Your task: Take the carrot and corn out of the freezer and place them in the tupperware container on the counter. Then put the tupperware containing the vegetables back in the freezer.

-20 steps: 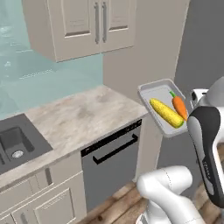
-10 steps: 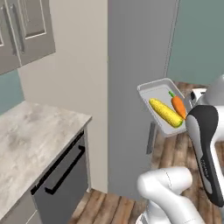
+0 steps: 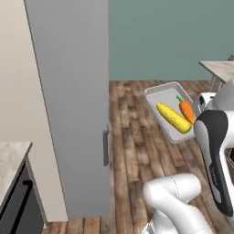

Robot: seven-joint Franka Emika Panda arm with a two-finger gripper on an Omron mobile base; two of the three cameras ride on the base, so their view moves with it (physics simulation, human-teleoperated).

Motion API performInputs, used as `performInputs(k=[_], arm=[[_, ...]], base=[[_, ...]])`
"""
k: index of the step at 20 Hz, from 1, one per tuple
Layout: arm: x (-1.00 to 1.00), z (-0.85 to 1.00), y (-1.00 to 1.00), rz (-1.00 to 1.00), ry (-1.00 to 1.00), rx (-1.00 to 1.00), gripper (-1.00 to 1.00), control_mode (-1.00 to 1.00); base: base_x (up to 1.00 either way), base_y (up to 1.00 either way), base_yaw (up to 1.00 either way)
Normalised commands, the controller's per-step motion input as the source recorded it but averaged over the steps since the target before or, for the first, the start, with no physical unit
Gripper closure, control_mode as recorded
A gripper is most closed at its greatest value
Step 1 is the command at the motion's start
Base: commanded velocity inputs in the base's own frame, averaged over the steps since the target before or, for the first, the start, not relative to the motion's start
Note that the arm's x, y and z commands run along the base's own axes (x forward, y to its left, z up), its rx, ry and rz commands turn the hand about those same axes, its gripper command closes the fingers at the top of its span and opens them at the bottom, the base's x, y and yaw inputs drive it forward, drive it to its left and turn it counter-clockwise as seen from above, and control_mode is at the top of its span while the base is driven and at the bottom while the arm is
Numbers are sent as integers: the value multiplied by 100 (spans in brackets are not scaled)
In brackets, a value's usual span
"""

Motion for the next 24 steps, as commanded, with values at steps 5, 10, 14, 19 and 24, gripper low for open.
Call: performInputs(k=[5, 10, 14, 19, 24], arm=[[0, 0, 0, 0, 0, 0, 100, 100], [0, 0, 0, 0, 0, 0, 100, 100], [0, 0, 0, 0, 0, 0, 100, 100], [0, 0, 0, 0, 0, 0, 100, 100], [0, 0, 0, 0, 0, 0, 100, 100]], base=[[39, -59, -48], [99, -40, -18], [100, -1, -3], [100, -3, 12], [100, -20, 64]])
